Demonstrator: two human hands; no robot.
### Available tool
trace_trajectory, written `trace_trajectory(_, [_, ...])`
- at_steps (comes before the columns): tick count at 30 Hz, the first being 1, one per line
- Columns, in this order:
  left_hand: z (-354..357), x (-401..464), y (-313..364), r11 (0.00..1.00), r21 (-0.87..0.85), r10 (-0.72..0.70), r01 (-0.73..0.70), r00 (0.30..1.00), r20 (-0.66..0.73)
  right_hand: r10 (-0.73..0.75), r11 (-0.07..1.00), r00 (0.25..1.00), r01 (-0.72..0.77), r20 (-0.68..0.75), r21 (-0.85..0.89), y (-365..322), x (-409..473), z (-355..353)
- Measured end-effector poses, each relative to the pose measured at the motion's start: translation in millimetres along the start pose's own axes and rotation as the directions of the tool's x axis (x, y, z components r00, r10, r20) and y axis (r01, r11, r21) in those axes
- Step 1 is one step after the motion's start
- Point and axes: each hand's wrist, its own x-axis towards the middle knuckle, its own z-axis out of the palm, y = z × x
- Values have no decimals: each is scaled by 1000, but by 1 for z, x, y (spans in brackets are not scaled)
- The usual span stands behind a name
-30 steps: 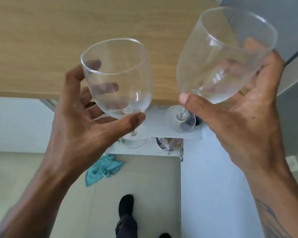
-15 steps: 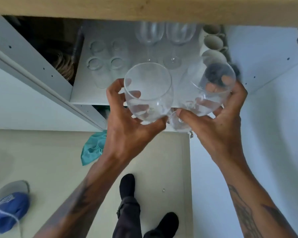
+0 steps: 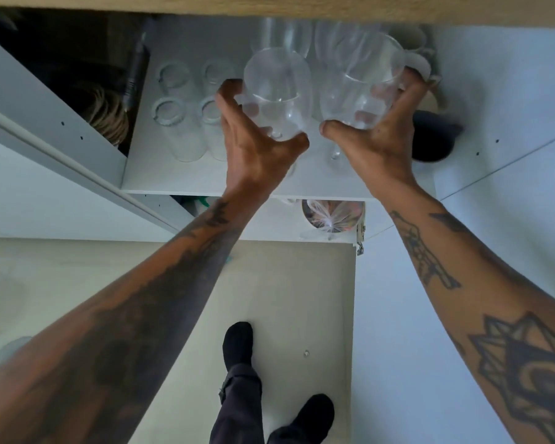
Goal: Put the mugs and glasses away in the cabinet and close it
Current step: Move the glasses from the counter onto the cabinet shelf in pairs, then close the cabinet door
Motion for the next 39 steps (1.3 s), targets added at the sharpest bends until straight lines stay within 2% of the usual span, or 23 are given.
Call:
trace_trajectory(10, [10,18,-1,1000,-21,13,-13,1000,6,16,1000,999,-15,-30,24,12,11,10])
trace_trajectory(13, [4,12,-2,998,24,-59,58,997,40,39,999,999,-39,3,-5,12,9,6])
trace_trajectory(16, [-5,-7,3,981,24,-194,193,979,58,87,996,995,-88,41,14,12,-1,-3])
trace_trajectory(21, [-21,-75,41,941,104,-332,321,934,129,151,979,982,-133,113,-153,-5,-31,-39])
trace_trajectory(23, [-24,-114,72,919,88,-394,384,897,201,174,963,974,-137,147,-232,-19,-43,-61])
trace_trajectory(25, [-23,-159,113,890,66,-448,450,842,300,211,917,953,-117,216,-381,-36,-53,-85])
trace_trajectory(28, [-23,-230,187,836,23,-492,548,730,474,277,799,883,7,379,-601,-72,-65,-130])
trace_trajectory(31, [-19,-290,257,848,54,-446,527,656,609,245,648,808,275,536,-710,-110,-79,-181])
trace_trajectory(33, [-13,-318,286,900,88,-371,427,646,667,247,522,768,409,591,-749,-124,-89,-209])
trace_trajectory(36, [-14,-338,290,966,187,-260,181,660,705,222,417,729,530,648,-739,-134,-107,-240])
trace_trajectory(39, [-26,-339,277,960,267,-262,83,604,753,172,314,694,634,699,-707,-134,-135,-253])
